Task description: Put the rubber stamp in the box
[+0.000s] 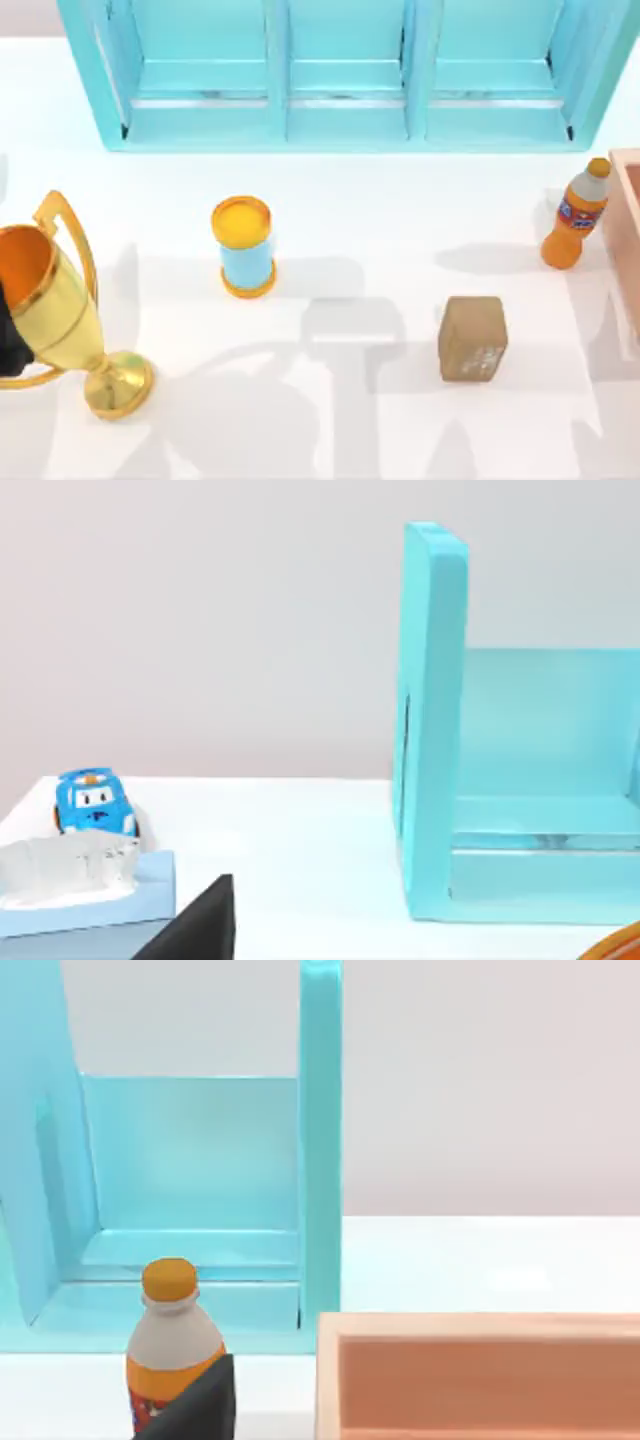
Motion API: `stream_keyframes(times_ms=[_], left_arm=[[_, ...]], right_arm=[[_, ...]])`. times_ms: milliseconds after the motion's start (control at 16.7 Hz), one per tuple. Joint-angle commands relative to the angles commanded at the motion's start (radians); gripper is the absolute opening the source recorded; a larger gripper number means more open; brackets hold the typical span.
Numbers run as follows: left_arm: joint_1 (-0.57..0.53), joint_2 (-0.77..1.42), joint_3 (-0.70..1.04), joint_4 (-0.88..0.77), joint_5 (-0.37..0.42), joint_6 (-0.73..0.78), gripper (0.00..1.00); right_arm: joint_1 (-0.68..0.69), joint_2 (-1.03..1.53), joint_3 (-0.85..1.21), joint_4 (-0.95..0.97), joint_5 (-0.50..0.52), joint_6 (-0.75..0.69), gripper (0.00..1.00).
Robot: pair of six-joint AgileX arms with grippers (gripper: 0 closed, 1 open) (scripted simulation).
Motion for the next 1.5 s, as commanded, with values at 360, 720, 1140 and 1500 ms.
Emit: stream_keyframes(times_ms=[360, 720, 1140, 1500], left_arm=[[0.0, 0.0, 0.0, 0.0, 0.0, 0.0, 1.0], [0.0, 0.0, 0.0, 0.0, 0.0, 0.0, 1.0], [0.0, 0.0, 0.0, 0.0, 0.0, 0.0, 1.0], [0.0, 0.0, 0.0, 0.0, 0.0, 0.0, 1.0]], right_arm=[[0.043, 0.105, 0.099, -0.098, 0.001, 0.049, 1.0], [0.196, 0.568, 0.504, -0.442, 0.003, 0.224, 1.0], [0.416, 1.333, 1.082, -0.903, 0.004, 0.452, 1.0], [0.56, 1.76, 1.437, -1.177, -0.002, 0.58, 1.0]])
